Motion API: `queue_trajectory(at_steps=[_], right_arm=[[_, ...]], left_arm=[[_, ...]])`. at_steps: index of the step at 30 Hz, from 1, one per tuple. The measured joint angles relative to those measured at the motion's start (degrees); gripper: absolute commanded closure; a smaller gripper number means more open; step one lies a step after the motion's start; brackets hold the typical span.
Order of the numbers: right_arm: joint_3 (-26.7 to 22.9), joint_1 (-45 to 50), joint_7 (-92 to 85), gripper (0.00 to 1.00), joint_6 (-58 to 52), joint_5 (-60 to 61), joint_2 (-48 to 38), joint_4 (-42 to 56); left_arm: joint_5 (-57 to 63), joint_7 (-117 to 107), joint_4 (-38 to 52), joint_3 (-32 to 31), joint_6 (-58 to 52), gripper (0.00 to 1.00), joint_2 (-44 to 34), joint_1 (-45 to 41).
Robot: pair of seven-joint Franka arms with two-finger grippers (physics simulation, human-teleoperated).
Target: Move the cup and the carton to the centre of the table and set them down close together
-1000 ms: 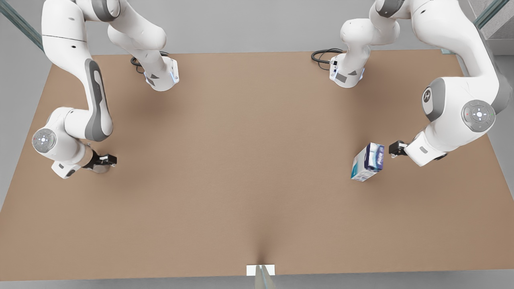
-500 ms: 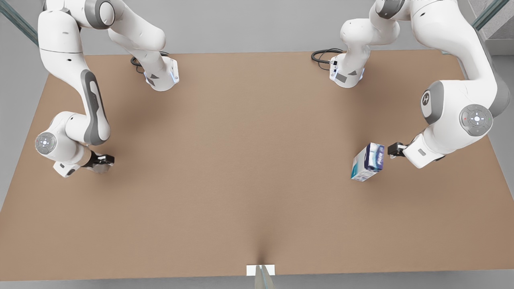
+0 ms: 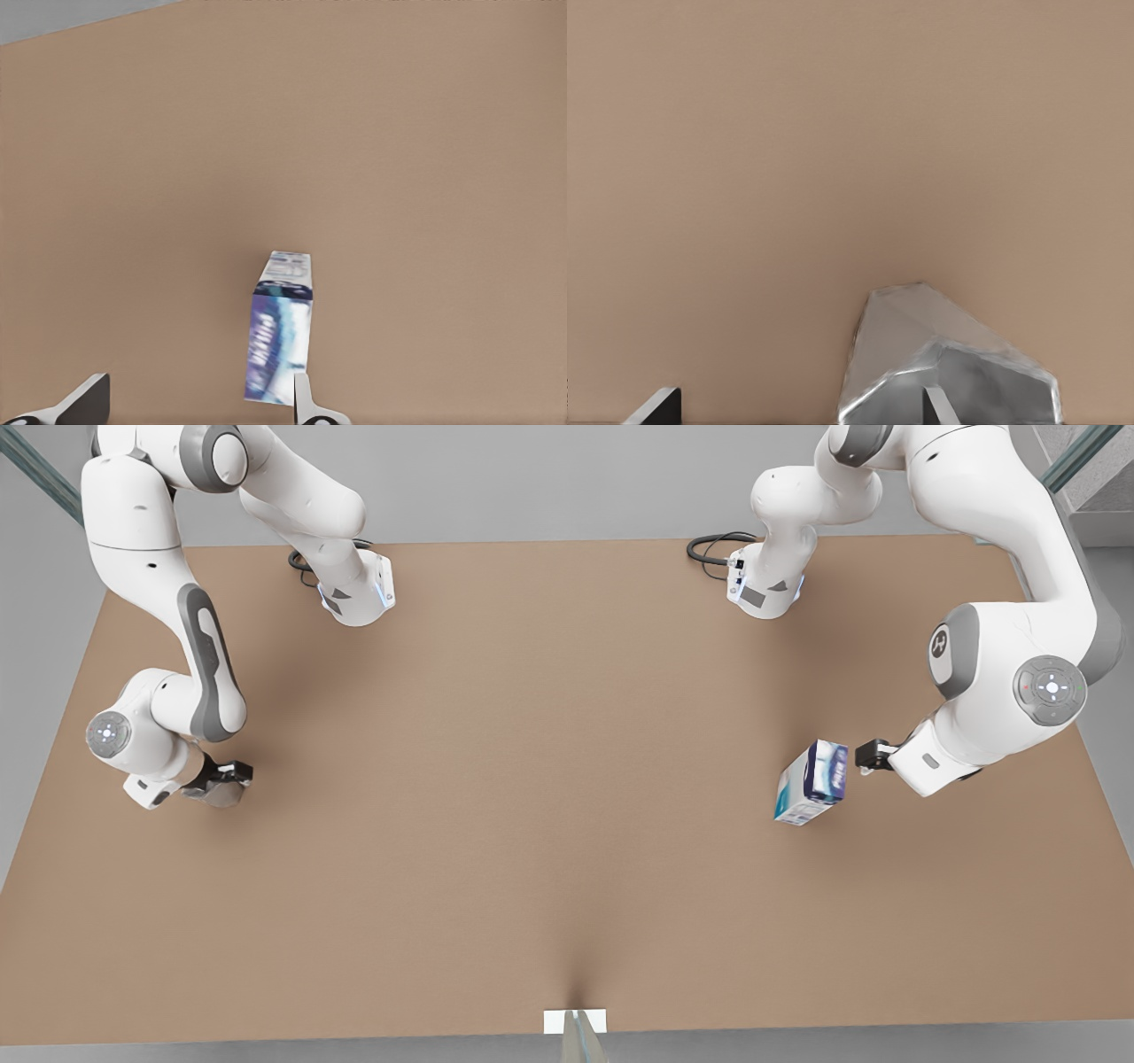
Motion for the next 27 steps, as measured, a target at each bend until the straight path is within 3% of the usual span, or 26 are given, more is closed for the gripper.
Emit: queue_trajectory(at_steps=[5, 6, 9, 11, 16, 19, 27], right_arm=[[0.0, -1.3, -1.5, 0.00, 2.3, 0.0, 2.6, -0.1], [0.0, -1.3, -2.0, 0.08, 2.7, 0.0, 2.5, -0.5], [0.0, -1.3, -2.3, 0.52, 2.7, 0.0, 2.5, -0.5], [0.0, -1.3, -2.2, 0.61, 2.7, 0.0, 2.6, -0.5], [0.0, -2.0, -2.2, 0.65, 3.9, 0.0, 3.2, -0.5], [0.0, -2.5, -2.2, 0.79, 3.9, 0.0, 3.3, -0.6], [0.1, -1.6, -1.8, 0.79, 3.7, 0.1, 3.3, -0.3]], left_arm=[[0.0, 0.0, 0.0, -0.1, 0.0, 0.00, 0.1, 0.0], [0.0, 0.0, 0.0, 0.0, 0.0, 0.00, 0.0, 0.0], [0.0, 0.0, 0.0, 0.0, 0.1, 0.00, 0.1, 0.0], [0.0, -0.1, 0.0, 0.0, 0.1, 0.00, 0.1, 0.0], [0.0, -0.1, 0.0, 0.0, 0.0, 0.00, 0.1, 0.0], [0.0, 0.0, 0.0, 0.0, 0.1, 0.00, 0.1, 0.0], [0.0, 0.0, 0.0, 0.0, 0.0, 0.00, 0.0, 0.0]])
